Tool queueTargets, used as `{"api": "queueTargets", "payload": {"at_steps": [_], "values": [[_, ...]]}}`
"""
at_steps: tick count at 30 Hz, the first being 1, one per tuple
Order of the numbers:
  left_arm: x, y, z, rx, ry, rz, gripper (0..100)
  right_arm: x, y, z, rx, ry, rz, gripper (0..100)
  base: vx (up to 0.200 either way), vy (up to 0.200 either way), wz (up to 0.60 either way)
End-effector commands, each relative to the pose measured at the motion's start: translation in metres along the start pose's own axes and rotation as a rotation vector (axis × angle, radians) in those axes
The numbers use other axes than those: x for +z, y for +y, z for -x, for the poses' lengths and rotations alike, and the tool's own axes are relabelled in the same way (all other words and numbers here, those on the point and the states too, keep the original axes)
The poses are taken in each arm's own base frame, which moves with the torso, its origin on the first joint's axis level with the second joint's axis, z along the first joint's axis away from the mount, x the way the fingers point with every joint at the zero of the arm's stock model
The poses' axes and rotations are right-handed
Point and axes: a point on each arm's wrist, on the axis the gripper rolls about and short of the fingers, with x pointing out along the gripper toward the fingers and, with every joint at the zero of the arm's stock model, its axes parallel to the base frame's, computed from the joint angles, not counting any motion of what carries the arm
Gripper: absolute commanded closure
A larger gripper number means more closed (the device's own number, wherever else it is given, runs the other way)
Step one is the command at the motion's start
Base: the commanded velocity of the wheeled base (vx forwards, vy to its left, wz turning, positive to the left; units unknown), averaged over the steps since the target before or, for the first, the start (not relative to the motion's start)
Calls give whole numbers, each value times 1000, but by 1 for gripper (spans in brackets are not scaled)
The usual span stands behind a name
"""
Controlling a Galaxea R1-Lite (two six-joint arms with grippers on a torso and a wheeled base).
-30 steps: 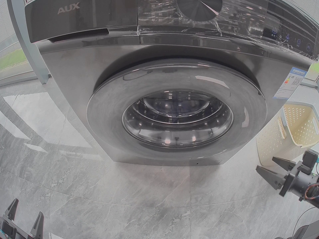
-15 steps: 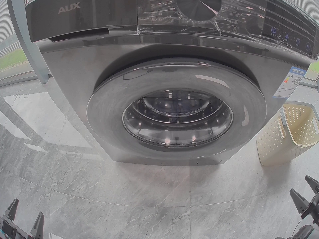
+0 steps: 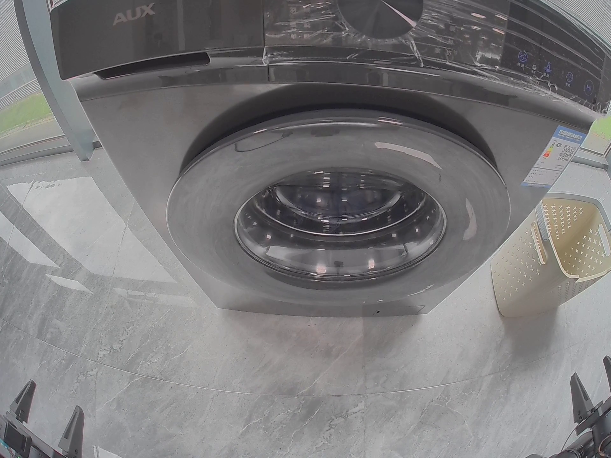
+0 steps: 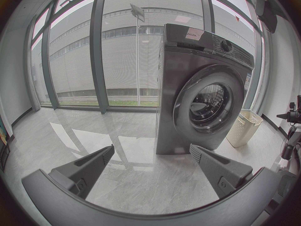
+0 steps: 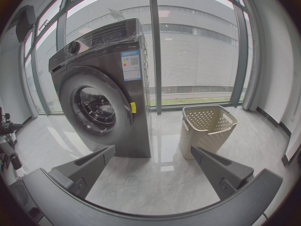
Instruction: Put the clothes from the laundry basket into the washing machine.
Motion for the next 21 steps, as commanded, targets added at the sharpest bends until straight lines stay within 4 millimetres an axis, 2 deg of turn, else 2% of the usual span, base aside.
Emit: {"api": "queueTargets", "payload": {"at_steps": [1, 6, 21], "values": [[-5, 0, 0, 0, 3, 3, 0, -7, 0, 3, -21, -31, 1, 0, 0, 0, 0], [-5, 0, 0, 0, 3, 3, 0, -10, 1, 3, 39, 2, 65, 0, 0, 0, 0], [-5, 0, 0, 0, 3, 0, 0, -10, 1, 3, 42, 2, 65, 0, 0, 0, 0]]}}
